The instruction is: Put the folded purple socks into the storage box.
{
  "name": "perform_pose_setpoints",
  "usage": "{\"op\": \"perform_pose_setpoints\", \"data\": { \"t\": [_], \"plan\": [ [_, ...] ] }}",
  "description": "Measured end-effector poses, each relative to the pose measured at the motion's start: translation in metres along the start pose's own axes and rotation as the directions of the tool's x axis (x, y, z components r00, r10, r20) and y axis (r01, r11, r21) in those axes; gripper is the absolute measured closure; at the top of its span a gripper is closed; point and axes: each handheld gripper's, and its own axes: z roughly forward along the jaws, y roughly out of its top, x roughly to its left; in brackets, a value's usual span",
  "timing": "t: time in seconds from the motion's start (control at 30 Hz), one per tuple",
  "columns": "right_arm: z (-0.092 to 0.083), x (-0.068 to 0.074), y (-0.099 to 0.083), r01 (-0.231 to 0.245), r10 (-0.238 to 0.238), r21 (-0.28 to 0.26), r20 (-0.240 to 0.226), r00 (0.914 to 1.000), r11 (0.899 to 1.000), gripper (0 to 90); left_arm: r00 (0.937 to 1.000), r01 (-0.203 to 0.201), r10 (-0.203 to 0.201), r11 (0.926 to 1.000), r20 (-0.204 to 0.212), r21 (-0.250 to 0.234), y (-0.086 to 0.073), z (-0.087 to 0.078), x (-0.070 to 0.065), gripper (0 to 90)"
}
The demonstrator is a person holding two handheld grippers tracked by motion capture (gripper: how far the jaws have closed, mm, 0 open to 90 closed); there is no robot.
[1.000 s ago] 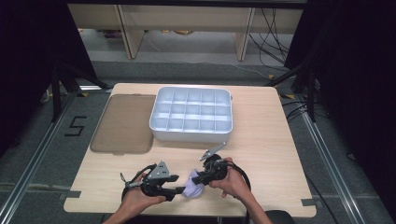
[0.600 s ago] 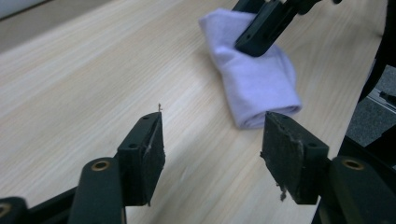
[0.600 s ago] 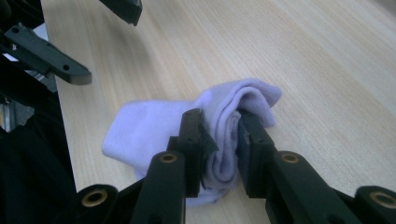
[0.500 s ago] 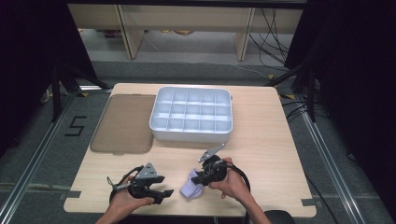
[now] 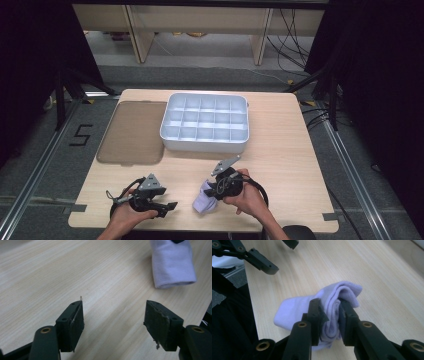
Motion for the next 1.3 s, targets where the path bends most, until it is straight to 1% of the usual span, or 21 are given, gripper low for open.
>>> {"op": "perform_pose_setpoints", "data": {
  "t": [0.03,0.07,0.13,0.17,0.23,0.33,0.37,0.43,0.47,0.53,0.57,0.67,0.7,0.87,0.93,1.0,1.03,1.07,1.17,1.23,1.3],
  "plan": [
    [-0.001,0.0,0.0,0.018,-0.018,-0.006,0.005,0.9998,1.0,74.4,0.9999,0.01,-0.01,0.9999,0.004,-0.014,0.0,0.001,0.0,31.2],
    [-0.003,0.001,0.001,0.006,-0.006,-0.009,0.009,0.9999,1.0,74.4,0.9998,0.021,-0.021,0.9998,-0.002,-0.005,0.0,0.0,0.001,30.9],
    [-0.006,0.001,0.002,0.029,-0.029,-0.018,0.012,0.9995,0.999,74.4,0.9998,0.019,-0.019,0.9997,-0.003,-0.013,0.0,0.001,0.002,30.3],
    [-0.008,0.002,0.003,0.034,-0.034,-0.024,0.01,0.9994,0.999,74.4,0.9996,0.026,-0.026,0.9997,-0.007,0.0,-0.001,0.001,0.003,30.1],
    [-0.013,0.002,0.005,0.037,-0.036,-0.031,0.027,0.999,0.999,74.4,0.9999,0.005,-0.005,1.0,-0.016,0.001,-0.001,0.0,0.004,29.6],
    [-0.017,0.001,0.006,0.039,-0.038,-0.042,0.033,0.9987,0.998,74.4,0.9997,0.018,-0.018,0.9998,-0.017,-0.009,-0.001,0.0,0.003,29.4],
    [-0.018,0.001,0.006,0.036,-0.035,-0.047,0.038,0.9987,0.998,74.4,0.9995,0.011,-0.011,0.9999,-0.028,-0.001,-0.001,0.0,0.003,29.4],
    [-0.021,0.0,0.007,0.034,-0.032,-0.049,0.047,0.9984,0.998,74.4,0.9998,0.004,-0.004,1.0,-0.022,-0.003,-0.001,-0.001,0.003,29.3],
    [-0.022,0.0,0.007,0.038,-0.034,-0.061,0.053,0.998,0.997,74.4,0.9995,0.021,-0.022,0.9997,-0.024,-0.013,-0.001,0.0,0.002,28.9],
    [-0.026,0.001,0.008,0.031,-0.027,-0.065,0.064,0.9976,0.997,74.4,0.9994,0.017,-0.018,0.9997,-0.028,-0.018,-0.001,0.0,0.001,28.0],
    [-0.028,0.0,0.009,0.04,-0.036,-0.068,0.06,0.9975,0.997,74.4,0.999,-0.006,0.005,0.9998,-0.044,-0.019,0.0,-0.001,0.002,27.9],
    [-0.035,0.001,0.011,0.032,-0.027,-0.063,0.086,0.9959,0.998,74.4,0.9991,-0.006,0.005,0.9995,-0.042,-0.03,0.0,-0.001,0.001,27.6],
    [-0.034,0.001,0.011,0.034,-0.028,-0.082,0.081,0.9963,0.996,74.4,0.9989,-0.009,0.008,0.9997,-0.045,-0.022,0.0,-0.001,0.001,26.5],
    [-0.041,0.0,0.014,0.026,-0.019,-0.071,0.107,0.9941,0.997,74.4,0.9989,-0.011,0.01,0.9997,-0.046,-0.022,0.0,-0.001,0.002,25.4],
    [-0.04,-0.002,0.014,0.042,-0.032,-0.081,0.123,0.9919,0.996,74.4,0.9992,-0.01,0.009,0.9997,-0.039,-0.021,0.0,-0.001,0.001,25.4],
    [-0.042,-0.003,0.014,0.029,-0.018,-0.084,0.119,0.9928,0.996,74.4,0.9987,-0.015,0.014,0.9997,-0.049,-0.018,0.0,0.0,0.001,25.4],
    [-0.044,-0.003,0.015,0.02,-0.012,-0.067,0.117,0.993,0.998,74.4,0.9992,-0.009,0.008,0.9997,-0.04,-0.021,0.0,0.0,0.0,25.4],
    [-0.044,-0.005,0.015,0.026,-0.016,-0.081,0.123,0.9923,0.996,74.4,0.9992,-0.014,0.014,0.9998,-0.038,-0.014,0.0,-0.001,0.001,25.1],
    [-0.046,-0.008,0.018,0.018,-0.01,-0.063,0.127,0.9918,0.998,74.4,0.9992,0.007,-0.008,0.9996,-0.04,-0.029,0.0,-0.001,0.0,24.5],
    [-0.046,-0.011,0.02,0.032,-0.023,-0.063,0.144,0.9893,0.997,74.4,0.9988,-0.009,0.008,0.9998,-0.048,-0.018,0.001,-0.001,0.002,23.4],
    [-0.047,-0.011,0.023,0.019,-0.011,-0.058,0.14,0.9901,0.998,74.4,0.9989,-0.005,0.004,0.9999,-0.047,-0.015,0.0,-0.001,0.002,23.3]
  ]
}}
